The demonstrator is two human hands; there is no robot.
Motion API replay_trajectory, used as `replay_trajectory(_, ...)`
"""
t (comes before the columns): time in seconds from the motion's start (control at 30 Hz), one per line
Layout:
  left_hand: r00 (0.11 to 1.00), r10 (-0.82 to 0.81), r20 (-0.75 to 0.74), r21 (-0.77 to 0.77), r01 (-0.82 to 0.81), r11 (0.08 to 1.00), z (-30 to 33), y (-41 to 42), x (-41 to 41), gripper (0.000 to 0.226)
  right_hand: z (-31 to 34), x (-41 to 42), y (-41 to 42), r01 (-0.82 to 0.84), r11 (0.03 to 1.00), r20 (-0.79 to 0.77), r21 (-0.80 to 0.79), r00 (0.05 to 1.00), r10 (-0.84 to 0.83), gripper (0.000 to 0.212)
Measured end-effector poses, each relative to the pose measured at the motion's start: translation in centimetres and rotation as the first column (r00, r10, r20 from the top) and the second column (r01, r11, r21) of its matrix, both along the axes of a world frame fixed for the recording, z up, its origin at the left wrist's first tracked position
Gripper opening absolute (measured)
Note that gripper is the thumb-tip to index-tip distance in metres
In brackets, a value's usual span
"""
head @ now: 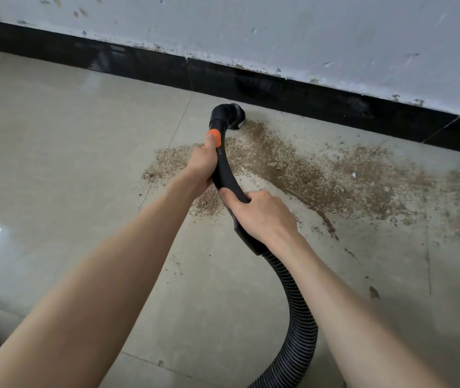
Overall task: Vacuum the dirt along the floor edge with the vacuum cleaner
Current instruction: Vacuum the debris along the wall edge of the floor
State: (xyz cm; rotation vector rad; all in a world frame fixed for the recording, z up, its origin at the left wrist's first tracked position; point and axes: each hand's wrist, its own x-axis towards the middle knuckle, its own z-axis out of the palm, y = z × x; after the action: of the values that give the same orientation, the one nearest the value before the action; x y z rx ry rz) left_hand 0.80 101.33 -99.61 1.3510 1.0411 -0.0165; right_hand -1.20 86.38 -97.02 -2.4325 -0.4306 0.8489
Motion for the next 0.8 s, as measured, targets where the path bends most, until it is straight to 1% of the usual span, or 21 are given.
replay_trajectory(0.1, 0.999, -0.029, 0.017, -0.010, 0.029, 1.000, -0.3, -0.5, 0.5, 0.052, -0.2, 0.1, -0.3, 0.027, 0.999, 0.036, -0.037, 0.999, -0.026, 0.057)
replay_trajectory(0.3, 0.997, -0.049, 0.054, -0.021, 0.050, 0.999, -0.4, -1.6, 0.8, 0.059, 0.4, -0.1, -1.6, 0.044, 0.999, 0.044, -0.027, 0.998, -0.043, 0.056)
replay_trajectory(0.4, 0.996, -0.042, 0.076, -0.038, 0.045, 0.998, 0.5, -1.7, 0.2, 0.056, 1.4, -0.6, -1.7, 0.032, 0.999, 0.042, -0.031, 0.999, -0.031, 0.055)
replay_trajectory(0.53, 0.996, 0.041, 0.084, -0.048, -0.037, 0.998, 1.7, -1.3, -2.0, 0.050, 2.8, -1.8, -1.3, -0.018, 1.000, 0.039, -0.021, 0.999, 0.018, 0.056)
replay_trajectory(0.67, 0.985, 0.140, 0.099, 0.092, -0.150, 0.984, 2.4, 1.7, -4.5, 0.057, 3.4, -3.5, 0.7, -0.093, 0.992, 0.032, 0.089, 0.995, 0.091, 0.057)
replay_trajectory(0.73, 0.973, 0.203, 0.105, 0.155, -0.218, 0.964, 2.6, 3.4, -5.9, 0.055, 3.3, -4.3, 2.0, -0.128, 0.980, 0.010, 0.153, 0.992, 0.128, 0.059)
replay_trajectory(0.8, 0.954, 0.284, 0.094, 0.175, -0.297, 0.939, 2.5, 4.6, -7.7, 0.053, 3.4, -5.1, 3.0, -0.198, 0.966, 0.013, 0.167, 0.980, 0.199, 0.062)
